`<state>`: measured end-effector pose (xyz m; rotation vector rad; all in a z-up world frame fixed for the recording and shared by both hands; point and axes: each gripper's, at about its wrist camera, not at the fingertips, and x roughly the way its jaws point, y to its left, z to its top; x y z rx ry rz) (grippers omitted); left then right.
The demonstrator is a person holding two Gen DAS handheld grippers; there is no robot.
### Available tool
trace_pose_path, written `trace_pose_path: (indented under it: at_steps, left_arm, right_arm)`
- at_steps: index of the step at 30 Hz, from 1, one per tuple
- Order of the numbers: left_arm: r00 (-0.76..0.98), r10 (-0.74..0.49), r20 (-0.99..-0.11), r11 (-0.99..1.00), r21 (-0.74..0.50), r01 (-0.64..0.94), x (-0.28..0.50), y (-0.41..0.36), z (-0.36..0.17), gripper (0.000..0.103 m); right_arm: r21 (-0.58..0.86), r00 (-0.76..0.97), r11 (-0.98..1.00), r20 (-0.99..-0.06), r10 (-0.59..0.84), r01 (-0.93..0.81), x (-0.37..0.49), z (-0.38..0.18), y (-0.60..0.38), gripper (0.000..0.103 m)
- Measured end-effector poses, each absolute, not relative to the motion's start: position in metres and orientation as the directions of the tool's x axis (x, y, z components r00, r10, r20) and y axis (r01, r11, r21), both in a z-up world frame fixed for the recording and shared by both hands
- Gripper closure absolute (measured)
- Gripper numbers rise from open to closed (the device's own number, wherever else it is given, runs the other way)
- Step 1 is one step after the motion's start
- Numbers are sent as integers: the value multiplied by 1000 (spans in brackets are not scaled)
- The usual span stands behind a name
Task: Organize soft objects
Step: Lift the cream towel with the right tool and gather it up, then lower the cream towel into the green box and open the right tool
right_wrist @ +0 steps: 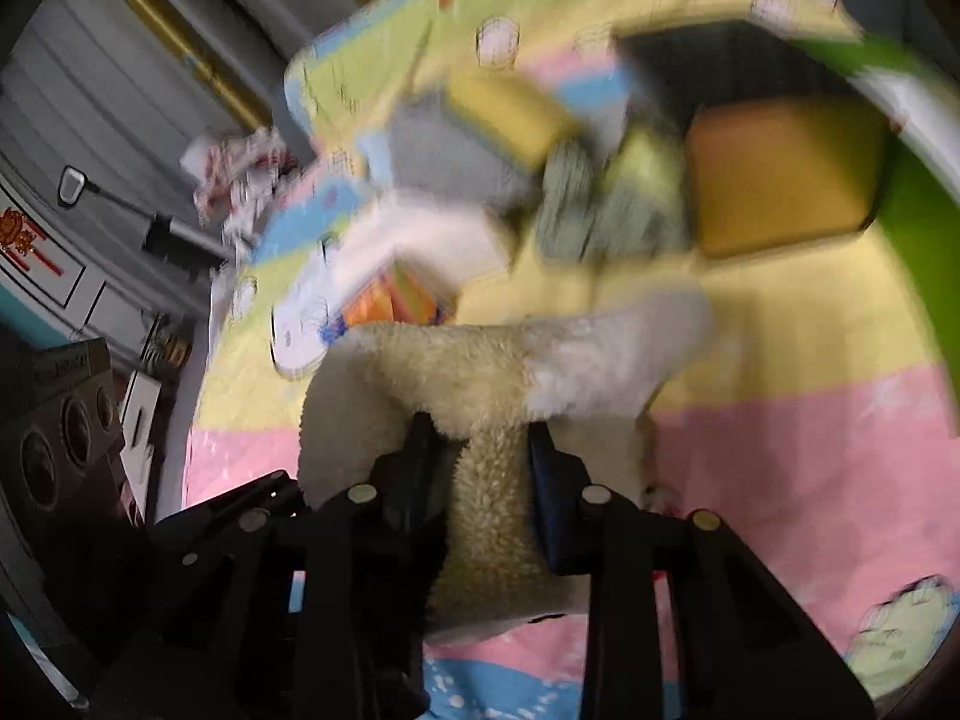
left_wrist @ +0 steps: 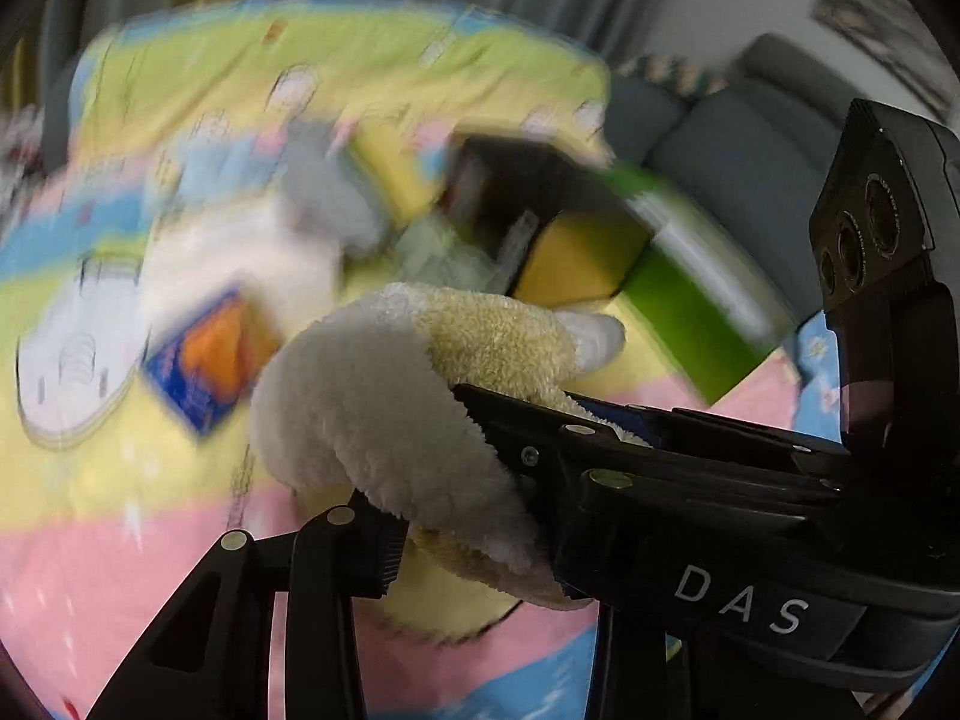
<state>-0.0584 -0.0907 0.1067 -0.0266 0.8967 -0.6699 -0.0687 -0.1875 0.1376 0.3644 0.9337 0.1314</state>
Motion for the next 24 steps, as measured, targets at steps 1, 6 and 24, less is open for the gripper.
trace_pose_path:
  at_steps: [1, 6, 24]
  left_arm:
    - [463, -577, -673, 779, -283, 560, -61, -99, 122, 64]
    - [507, -677, -533, 693, -229, 684, -64, -155, 173, 64]
    - [388, -785, -483, 549, -252, 797, -27, -300, 164, 64]
  right_arm:
    - [333, 640, 942, -733, 230, 43, -75, 157, -193, 73]
    - [209, 793, 972, -607, 45, 105, -97, 223, -229, 73]
    - [226, 810, 912, -563, -166, 343, -85, 229, -377, 73]
